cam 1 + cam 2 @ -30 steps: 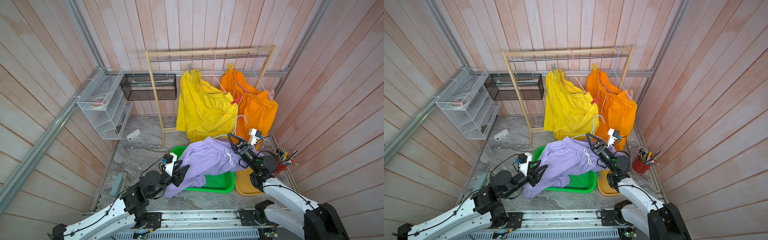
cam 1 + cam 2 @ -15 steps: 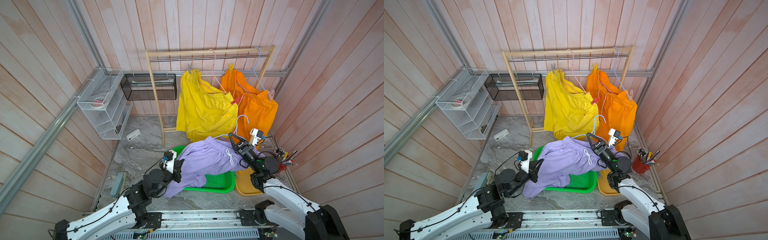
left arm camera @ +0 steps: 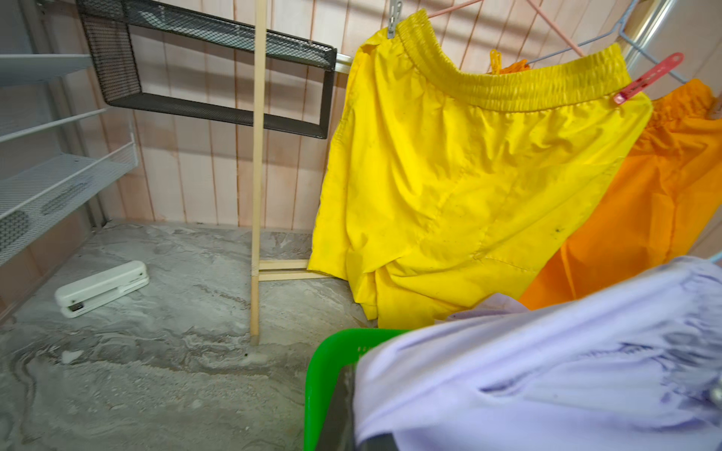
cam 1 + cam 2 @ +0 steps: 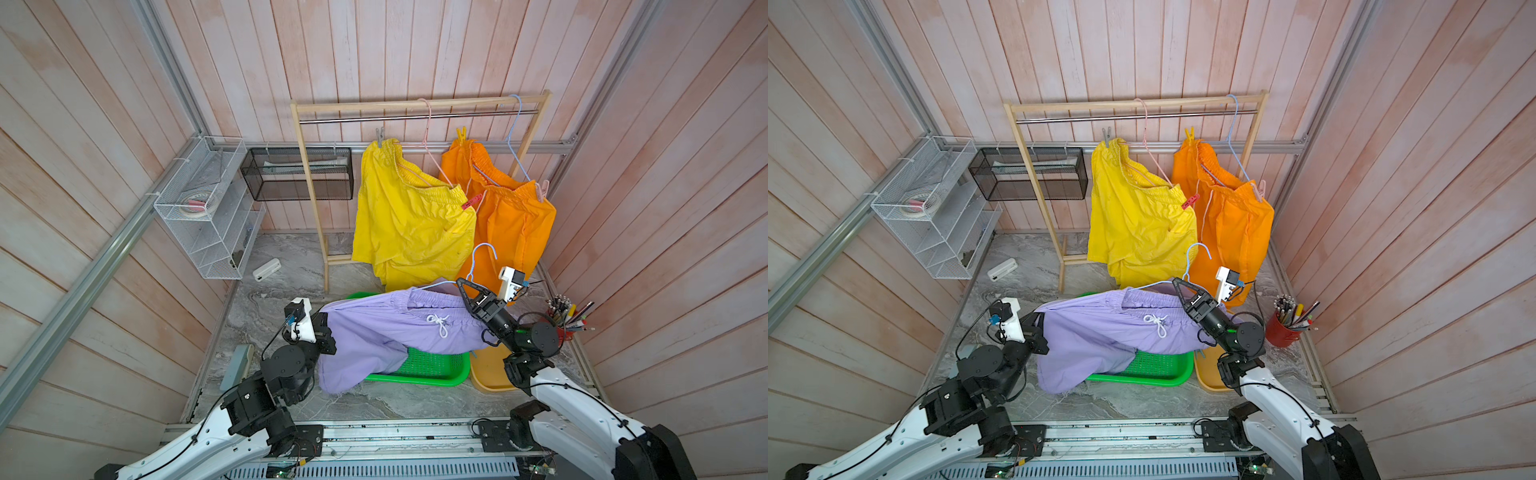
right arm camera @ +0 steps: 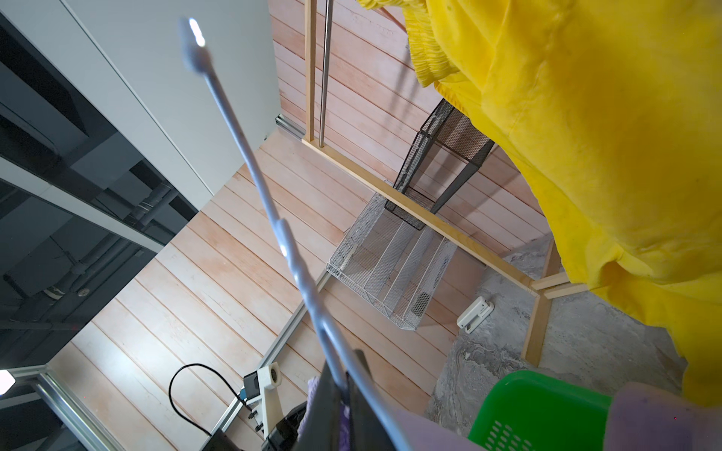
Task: Remove the clothespins securing shorts to the hanger
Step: Remove the shorts from the hanger.
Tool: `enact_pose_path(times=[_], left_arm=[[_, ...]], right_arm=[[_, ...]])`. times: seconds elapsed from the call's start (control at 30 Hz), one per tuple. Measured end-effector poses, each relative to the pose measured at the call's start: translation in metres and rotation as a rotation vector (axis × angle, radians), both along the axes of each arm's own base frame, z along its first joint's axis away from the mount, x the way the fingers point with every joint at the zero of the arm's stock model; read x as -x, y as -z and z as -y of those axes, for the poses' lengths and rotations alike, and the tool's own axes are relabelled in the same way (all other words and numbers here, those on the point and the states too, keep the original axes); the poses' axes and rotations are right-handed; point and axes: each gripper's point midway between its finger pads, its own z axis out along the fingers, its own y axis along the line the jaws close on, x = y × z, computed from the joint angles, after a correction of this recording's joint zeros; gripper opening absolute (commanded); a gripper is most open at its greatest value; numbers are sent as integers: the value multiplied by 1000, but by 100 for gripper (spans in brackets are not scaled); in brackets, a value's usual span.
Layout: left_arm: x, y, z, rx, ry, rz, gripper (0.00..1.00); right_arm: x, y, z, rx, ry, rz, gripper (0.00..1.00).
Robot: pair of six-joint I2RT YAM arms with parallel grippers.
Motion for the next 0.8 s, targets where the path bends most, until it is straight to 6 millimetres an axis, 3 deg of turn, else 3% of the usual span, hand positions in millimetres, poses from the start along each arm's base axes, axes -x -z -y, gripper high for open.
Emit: enact_pose_path(times=[0.43,0.63,0.8], left_arm=[[-1,-5,-32,-70,-160,7,0],[1,-20,-36,-81,-166,59,0],[-2,-16,-36,-135,-183,51,0]], right_arm=[[9,0,15,0,30,13,0],[15,-6,17,-11,30,36,0],[17,-7,20,-8,38,40,0]])
